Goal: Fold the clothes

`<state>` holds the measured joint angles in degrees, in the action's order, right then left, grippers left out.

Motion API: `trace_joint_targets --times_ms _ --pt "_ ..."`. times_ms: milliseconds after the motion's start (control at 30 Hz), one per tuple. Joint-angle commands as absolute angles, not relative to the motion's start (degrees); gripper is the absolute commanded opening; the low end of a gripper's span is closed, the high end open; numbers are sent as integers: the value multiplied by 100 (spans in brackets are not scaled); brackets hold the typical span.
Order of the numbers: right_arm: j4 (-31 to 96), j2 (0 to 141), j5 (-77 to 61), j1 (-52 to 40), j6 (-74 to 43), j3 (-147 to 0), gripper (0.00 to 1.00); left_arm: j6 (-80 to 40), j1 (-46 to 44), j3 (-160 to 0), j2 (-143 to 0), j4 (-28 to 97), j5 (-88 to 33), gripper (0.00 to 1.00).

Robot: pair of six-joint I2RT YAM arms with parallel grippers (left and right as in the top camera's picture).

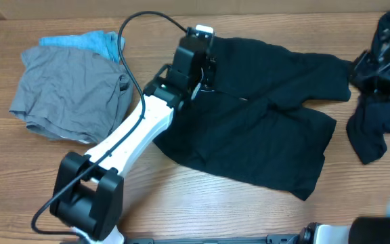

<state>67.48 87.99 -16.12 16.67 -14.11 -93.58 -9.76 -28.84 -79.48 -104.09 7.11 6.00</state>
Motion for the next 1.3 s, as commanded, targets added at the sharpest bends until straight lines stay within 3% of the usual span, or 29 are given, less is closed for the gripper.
trace_joint_targets --times_ms 0,233,700,1067,1267 --pt "6348 8285 -1544 1264 -1603 -8093 4 -460 -2689 -8315 -11340 624 -458 4" --pt "5734 6934 -1402 827 -2285 -5885 4 -8 -2742 -9789 -12840 755 -454 4" --pt "5940 6768 -775 -12 -3310 -4790 4 -84 -2788 -10346 -14199 -134 -985 4" --pt "6200 6785 -751 -10 -3476 -4718 4 169 -2635 -10346 -14223 1125 969 4" --pt "6093 6785 -746 -10 -3476 -4718 4 -388 -2123 -10346 -14219 2265 1752 4"
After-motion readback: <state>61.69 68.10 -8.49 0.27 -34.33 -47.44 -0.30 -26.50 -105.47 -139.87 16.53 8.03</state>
